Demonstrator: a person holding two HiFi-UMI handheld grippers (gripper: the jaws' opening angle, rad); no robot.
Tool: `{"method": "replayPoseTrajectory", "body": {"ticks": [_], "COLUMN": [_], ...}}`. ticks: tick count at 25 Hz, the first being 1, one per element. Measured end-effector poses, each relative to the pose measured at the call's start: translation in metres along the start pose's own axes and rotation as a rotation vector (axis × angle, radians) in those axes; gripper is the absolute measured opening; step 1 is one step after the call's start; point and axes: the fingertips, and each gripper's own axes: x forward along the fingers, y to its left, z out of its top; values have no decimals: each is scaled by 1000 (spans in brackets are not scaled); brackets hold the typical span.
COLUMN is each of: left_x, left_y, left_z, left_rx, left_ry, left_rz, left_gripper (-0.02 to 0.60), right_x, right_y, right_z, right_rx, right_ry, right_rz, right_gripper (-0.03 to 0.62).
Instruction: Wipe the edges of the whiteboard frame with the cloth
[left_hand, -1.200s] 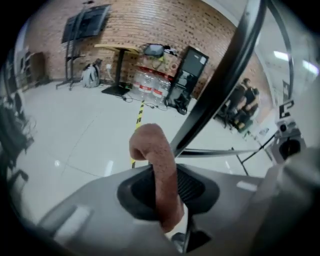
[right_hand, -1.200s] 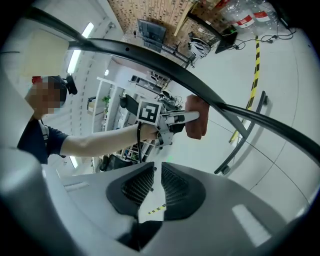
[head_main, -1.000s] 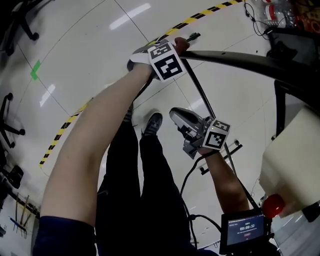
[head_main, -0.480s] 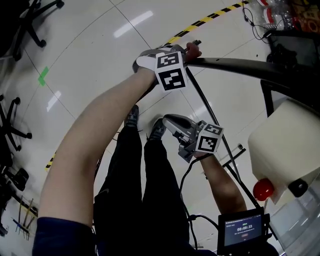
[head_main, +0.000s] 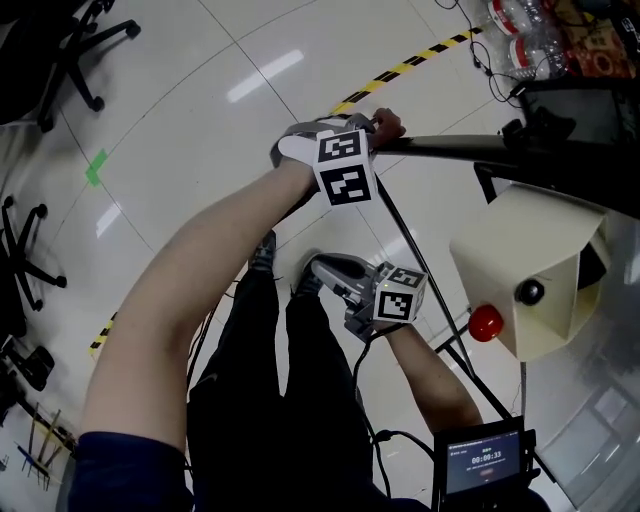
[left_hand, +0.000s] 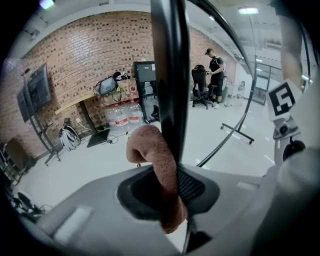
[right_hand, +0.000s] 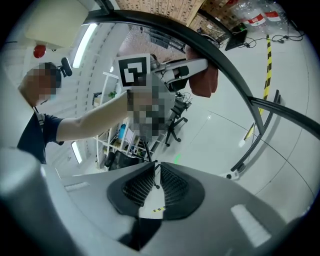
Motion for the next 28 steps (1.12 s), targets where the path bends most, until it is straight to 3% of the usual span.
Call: {"method": "replayPoseTrajectory", "body": {"ticks": [6, 13, 19, 24, 28], "left_x": [-28, -60, -89, -112, -127], "left_y": [3, 2, 0, 4, 7], "left_z": [29, 48, 69, 94, 113], "left_rx": [31, -19, 24, 79, 134], "left_ry": [-29, -76, -74, -70, -65], "left_rz": [-21, -46, -75, -103, -111], "left_gripper": [75, 75, 75, 77, 77], "right_x": [5, 31, 39, 31, 24], "right_y": [30, 61, 97, 115, 123], "right_z": [1, -3, -4, 3, 22], "right_rx": [-55, -132, -140, -222, -256], "right_ry": [51, 147, 147, 205, 179], "right_rz": [-14, -53, -92, -122, -178], "right_gripper": [37, 35, 31, 31, 28]}}
